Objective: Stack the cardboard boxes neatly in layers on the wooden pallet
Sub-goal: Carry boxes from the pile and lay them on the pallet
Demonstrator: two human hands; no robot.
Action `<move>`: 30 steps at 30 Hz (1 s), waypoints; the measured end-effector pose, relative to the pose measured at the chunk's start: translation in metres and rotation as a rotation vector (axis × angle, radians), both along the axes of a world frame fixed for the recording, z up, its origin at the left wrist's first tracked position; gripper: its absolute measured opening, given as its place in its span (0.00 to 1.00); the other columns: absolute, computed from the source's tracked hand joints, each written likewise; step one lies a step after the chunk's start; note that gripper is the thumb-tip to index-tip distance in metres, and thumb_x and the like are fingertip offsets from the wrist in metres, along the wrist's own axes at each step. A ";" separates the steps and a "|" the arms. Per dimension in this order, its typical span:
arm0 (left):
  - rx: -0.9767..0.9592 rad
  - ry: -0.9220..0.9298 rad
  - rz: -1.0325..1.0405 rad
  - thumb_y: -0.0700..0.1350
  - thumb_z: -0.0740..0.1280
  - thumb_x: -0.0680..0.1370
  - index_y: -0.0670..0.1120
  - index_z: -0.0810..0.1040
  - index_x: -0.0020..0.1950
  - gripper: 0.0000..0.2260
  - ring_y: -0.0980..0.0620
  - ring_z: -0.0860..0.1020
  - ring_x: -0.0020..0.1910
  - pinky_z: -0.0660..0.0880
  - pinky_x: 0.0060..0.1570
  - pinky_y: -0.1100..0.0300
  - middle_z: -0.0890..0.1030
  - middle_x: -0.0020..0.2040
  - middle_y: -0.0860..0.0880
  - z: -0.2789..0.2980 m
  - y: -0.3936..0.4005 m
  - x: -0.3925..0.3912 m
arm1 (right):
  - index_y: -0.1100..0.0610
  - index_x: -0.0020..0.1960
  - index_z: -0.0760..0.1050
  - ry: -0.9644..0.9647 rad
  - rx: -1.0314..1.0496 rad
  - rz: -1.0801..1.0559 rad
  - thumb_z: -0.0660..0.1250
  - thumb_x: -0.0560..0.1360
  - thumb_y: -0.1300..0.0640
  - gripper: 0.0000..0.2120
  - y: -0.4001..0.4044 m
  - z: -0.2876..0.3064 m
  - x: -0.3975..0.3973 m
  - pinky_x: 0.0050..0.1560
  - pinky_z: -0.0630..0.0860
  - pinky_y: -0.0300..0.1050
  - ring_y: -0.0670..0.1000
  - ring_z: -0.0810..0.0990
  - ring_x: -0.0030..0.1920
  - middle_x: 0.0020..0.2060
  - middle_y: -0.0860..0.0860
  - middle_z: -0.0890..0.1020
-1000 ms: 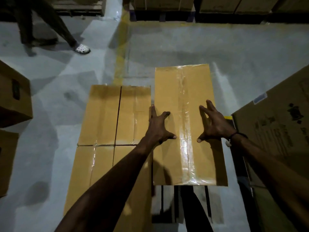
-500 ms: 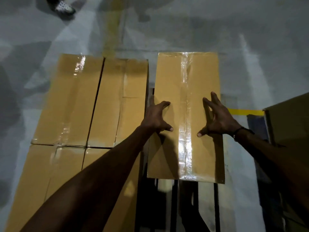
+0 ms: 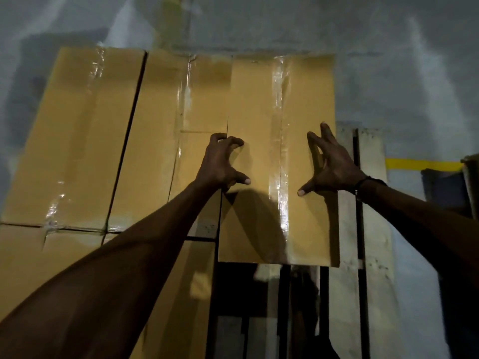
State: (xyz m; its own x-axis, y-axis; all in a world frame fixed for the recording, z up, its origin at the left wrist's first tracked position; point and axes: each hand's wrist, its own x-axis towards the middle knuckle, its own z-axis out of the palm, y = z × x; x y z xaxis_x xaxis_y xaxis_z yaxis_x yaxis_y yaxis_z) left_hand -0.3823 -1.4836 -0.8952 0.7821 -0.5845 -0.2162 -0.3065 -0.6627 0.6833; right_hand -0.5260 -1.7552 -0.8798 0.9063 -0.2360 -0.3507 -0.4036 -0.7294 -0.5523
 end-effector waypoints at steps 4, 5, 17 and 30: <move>0.004 -0.028 0.015 0.54 0.87 0.54 0.48 0.78 0.69 0.46 0.42 0.67 0.73 0.67 0.70 0.51 0.70 0.73 0.44 -0.006 0.005 0.005 | 0.53 0.84 0.52 0.004 0.014 -0.016 0.86 0.45 0.40 0.75 0.000 -0.018 0.002 0.79 0.53 0.57 0.54 0.42 0.82 0.83 0.50 0.41; 0.023 -0.038 0.014 0.55 0.87 0.54 0.48 0.78 0.70 0.46 0.42 0.67 0.73 0.66 0.70 0.50 0.70 0.73 0.44 -0.009 0.007 0.006 | 0.53 0.84 0.52 0.003 0.014 -0.014 0.86 0.45 0.40 0.75 0.001 -0.022 0.001 0.79 0.53 0.57 0.54 0.42 0.82 0.83 0.50 0.41; 0.113 -0.135 -0.092 0.64 0.76 0.70 0.48 0.67 0.80 0.43 0.41 0.59 0.76 0.65 0.71 0.42 0.62 0.81 0.46 -0.035 0.021 -0.003 | 0.50 0.84 0.49 0.070 0.035 0.006 0.86 0.53 0.42 0.70 -0.007 -0.041 0.002 0.79 0.51 0.55 0.53 0.40 0.82 0.83 0.49 0.38; 0.174 -0.068 -0.226 0.59 0.72 0.77 0.48 0.64 0.81 0.37 0.37 0.51 0.82 0.57 0.78 0.38 0.55 0.83 0.42 -0.037 0.107 -0.097 | 0.49 0.82 0.60 -0.065 0.053 -0.167 0.76 0.72 0.40 0.45 0.094 -0.055 -0.147 0.80 0.56 0.58 0.50 0.50 0.82 0.83 0.51 0.48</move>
